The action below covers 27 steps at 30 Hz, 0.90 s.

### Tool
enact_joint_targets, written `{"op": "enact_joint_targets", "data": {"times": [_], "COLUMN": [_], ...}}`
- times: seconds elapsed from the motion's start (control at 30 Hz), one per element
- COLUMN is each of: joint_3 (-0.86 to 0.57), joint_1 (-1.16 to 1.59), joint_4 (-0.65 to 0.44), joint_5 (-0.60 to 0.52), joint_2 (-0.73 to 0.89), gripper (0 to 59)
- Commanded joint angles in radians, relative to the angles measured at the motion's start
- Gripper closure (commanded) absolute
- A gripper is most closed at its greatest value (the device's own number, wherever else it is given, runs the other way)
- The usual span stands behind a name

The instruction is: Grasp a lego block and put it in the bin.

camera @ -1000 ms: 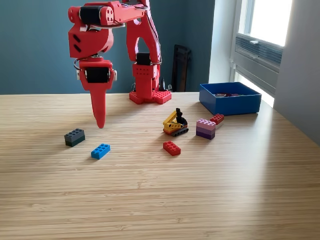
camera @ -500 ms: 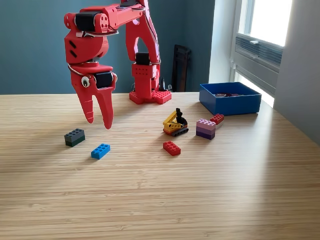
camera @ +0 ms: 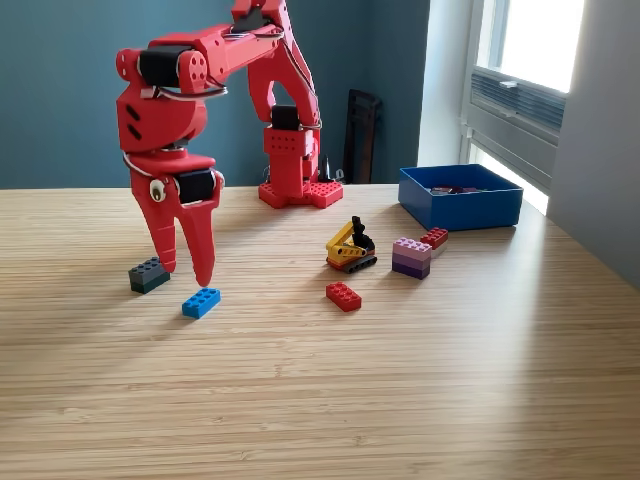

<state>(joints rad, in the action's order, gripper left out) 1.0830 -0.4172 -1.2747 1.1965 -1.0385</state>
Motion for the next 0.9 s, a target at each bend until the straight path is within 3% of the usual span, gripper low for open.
{"op": "enact_joint_targets", "data": {"times": [0.03,0.43,0.63,0.87,0.9], "joint_3": [-0.127,-0.209,-0.219,-0.219,-0.219], "joint_1": [0.025,0.067,0.067,0.067,0.067], "joint_4": [-0.032,-0.071,-0.072,-0.072,-0.072], "joint_5": [-0.018,-0.086,-0.103,-0.132,-0.140], "joint_2": [0.028,0.121,0.123,0.124,0.124], "gripper": [35.0,36.1,43.7,58.6,58.6]}}
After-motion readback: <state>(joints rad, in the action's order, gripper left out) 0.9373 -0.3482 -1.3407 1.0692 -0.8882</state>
